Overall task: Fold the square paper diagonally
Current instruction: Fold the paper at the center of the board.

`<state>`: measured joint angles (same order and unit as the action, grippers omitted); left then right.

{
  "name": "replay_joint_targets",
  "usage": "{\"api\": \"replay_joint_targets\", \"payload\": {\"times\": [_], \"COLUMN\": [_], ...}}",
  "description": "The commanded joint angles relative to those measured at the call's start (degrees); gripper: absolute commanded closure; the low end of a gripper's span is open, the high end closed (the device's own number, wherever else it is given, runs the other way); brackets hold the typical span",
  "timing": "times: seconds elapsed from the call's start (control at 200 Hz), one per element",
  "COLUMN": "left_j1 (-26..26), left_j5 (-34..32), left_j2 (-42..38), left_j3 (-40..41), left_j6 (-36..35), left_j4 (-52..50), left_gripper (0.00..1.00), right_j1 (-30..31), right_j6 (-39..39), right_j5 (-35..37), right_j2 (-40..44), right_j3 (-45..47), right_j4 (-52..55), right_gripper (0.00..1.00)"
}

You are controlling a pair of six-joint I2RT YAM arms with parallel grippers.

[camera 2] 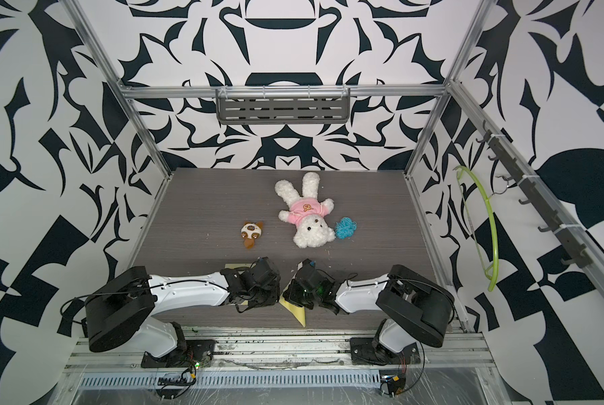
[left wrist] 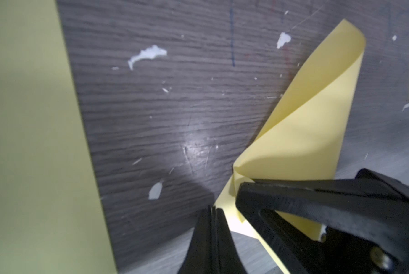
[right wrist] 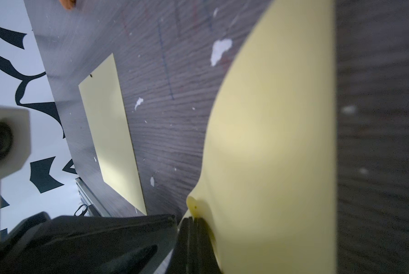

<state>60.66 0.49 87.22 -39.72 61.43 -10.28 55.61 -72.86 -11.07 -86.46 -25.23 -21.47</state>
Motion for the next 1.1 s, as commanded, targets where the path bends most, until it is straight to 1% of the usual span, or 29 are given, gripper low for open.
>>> {"api": "replay_joint_targets", "payload": {"times": [0.0, 0.255, 0.32, 0.42, 0.525, 0.715, 0.895, 1.095], "left_j1": [-0.03, -0.06, -0.11, -0.03, -0.02, -0.02, -0.02, -0.02], "left_j5": [0.72, 1.33, -0.46, 1.36, 1.54, 1.00, 0.59, 0.60], "left_j2": [0.89, 1.38, 0.92, 0.72, 1.78, 1.04, 0.67, 0.68], "left_j3": [0.55, 1.50, 1.28, 2.88, 3.04, 5.07, 5.49, 5.18], "left_j6": [0.13, 0.09, -0.30, 0.43, 0.54, 0.64, 0.14, -0.08], "left_j4": [0.71, 1.05, -1.72, 1.06, 1.10, 0.23, -0.83, -0.97], "left_gripper": [1.00, 1.00, 1.00, 1.00, 1.00, 1.00, 1.00, 1.00], "right_j1": [0.62, 0.72, 0.72, 0.72, 0.72, 0.81, 0.93, 1.16], "right_j6": [0.96, 0.84, 0.71, 0.89, 1.00, 0.27, 0.51, 0.19], "right_j5": [0.70, 0.89, 0.88, 0.79, 0.72, 0.49, 0.71, 0.42], "right_j2": [-0.54, -0.67, -0.56, -0.43, -0.38, 1.64, 4.23, 3.36], "right_j3": [-0.19, -0.14, -0.01, -0.10, -0.43, -0.26, -0.99, -0.96], "right_j4": [4.84, 4.84, 4.82, 4.84, 4.78, 3.38, 4.21, 3.39], "right_gripper": [1.00, 1.00, 1.00, 1.00, 1.00, 1.00, 1.00, 1.00]}}
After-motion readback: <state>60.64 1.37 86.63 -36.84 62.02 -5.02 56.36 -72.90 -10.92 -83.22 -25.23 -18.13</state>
